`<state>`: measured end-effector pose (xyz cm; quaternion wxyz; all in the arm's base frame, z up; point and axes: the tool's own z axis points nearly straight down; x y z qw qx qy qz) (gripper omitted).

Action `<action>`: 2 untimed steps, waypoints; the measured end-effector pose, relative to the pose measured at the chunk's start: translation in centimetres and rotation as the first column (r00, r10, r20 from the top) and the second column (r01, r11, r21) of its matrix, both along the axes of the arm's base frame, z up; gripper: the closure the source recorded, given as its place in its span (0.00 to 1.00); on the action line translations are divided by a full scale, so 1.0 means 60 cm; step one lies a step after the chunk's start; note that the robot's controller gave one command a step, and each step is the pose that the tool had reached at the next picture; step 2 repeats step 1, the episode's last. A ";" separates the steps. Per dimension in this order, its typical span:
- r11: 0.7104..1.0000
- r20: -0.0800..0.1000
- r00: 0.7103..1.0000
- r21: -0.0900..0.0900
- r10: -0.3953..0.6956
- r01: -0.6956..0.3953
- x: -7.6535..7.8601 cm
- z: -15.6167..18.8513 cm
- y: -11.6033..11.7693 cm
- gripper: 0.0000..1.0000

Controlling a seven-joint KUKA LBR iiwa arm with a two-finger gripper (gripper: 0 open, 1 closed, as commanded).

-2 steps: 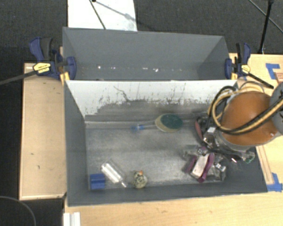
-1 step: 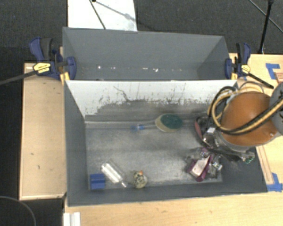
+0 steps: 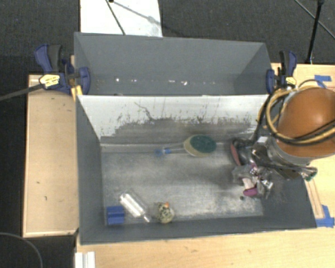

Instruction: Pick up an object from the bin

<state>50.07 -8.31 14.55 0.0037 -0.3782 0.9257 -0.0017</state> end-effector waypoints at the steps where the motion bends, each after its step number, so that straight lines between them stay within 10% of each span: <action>1: 1.000 -0.002 1.000 0.000 -0.004 0.004 0.002 0.090 0.000 1.00; 2: 1.000 -0.002 1.000 0.000 -0.004 0.004 0.002 0.090 0.000 1.00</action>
Offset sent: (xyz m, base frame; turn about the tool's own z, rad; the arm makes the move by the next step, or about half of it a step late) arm -0.0002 0.0000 0.0508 0.0000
